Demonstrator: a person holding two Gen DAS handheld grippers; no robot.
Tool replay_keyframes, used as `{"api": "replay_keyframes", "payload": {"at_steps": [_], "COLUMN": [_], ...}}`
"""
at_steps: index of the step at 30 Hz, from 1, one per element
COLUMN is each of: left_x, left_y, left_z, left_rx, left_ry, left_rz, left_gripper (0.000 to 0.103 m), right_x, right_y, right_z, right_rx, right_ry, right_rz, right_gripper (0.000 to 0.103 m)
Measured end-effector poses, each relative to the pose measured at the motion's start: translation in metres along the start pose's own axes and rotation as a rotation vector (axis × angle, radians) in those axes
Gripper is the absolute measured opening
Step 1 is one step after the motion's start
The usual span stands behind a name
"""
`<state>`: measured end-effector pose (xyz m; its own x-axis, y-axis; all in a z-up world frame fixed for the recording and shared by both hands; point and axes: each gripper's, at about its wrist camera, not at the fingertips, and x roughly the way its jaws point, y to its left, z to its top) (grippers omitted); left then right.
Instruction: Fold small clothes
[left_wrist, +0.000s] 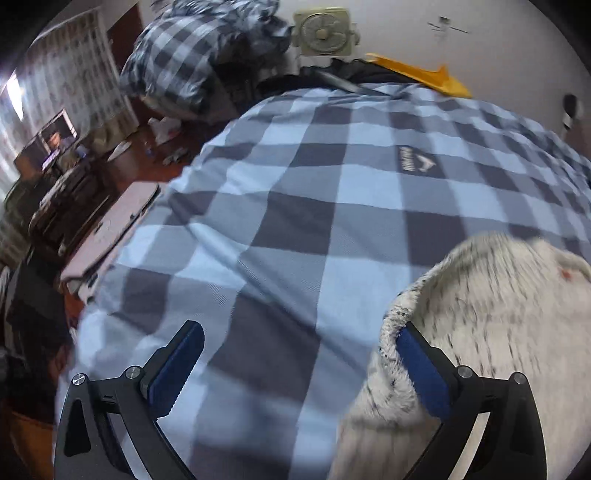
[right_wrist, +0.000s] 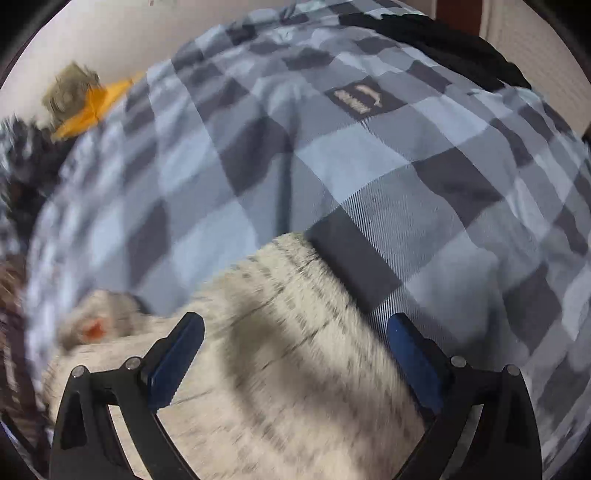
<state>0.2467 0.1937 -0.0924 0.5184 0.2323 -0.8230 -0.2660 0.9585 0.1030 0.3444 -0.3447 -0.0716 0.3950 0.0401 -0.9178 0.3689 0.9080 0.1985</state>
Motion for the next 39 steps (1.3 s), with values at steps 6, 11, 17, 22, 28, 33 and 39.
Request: {"api": "replay_keyframes", "payload": {"at_steps": [6, 11, 17, 22, 28, 33, 39], "left_x": [-0.105, -0.144, -0.156, -0.133, -0.087, -0.064, -0.03], "left_y": [-0.003, 0.02, 0.026, 0.008, -0.002, -0.006, 0.006], "left_z": [-0.029, -0.014, -0.047, -0.109, -0.152, -0.155, -0.164], "left_rx": [0.154, 0.158, 0.133, 0.102, 0.058, 0.015, -0.158], "left_ry": [-0.072, -0.107, 0.016, 0.147, 0.411, 0.455, 0.556], "left_rz": [0.052, 0.147, 0.036, -0.087, -0.185, -0.233, -0.357], "left_gripper": [0.103, 0.103, 0.103, 0.103, 0.103, 0.103, 0.103], "right_x": [-0.073, -0.136, -0.139, -0.094, -0.047, -0.003, 0.041], "right_y": [0.025, -0.002, -0.039, -0.073, -0.089, -0.101, -0.104], "right_z": [-0.046, -0.091, -0.139, -0.163, -0.142, -0.132, -0.13], "right_rx": [-0.078, -0.104, -0.132, 0.031, 0.167, 0.314, 0.408], "right_ry": [0.001, -0.062, -0.03, 0.161, 0.295, 0.367, 0.462], "right_rz": [0.162, 0.181, 0.182, 0.228, 0.182, 0.167, 0.173], "right_gripper": [0.098, 0.098, 0.098, 0.098, 0.098, 0.098, 0.098]}}
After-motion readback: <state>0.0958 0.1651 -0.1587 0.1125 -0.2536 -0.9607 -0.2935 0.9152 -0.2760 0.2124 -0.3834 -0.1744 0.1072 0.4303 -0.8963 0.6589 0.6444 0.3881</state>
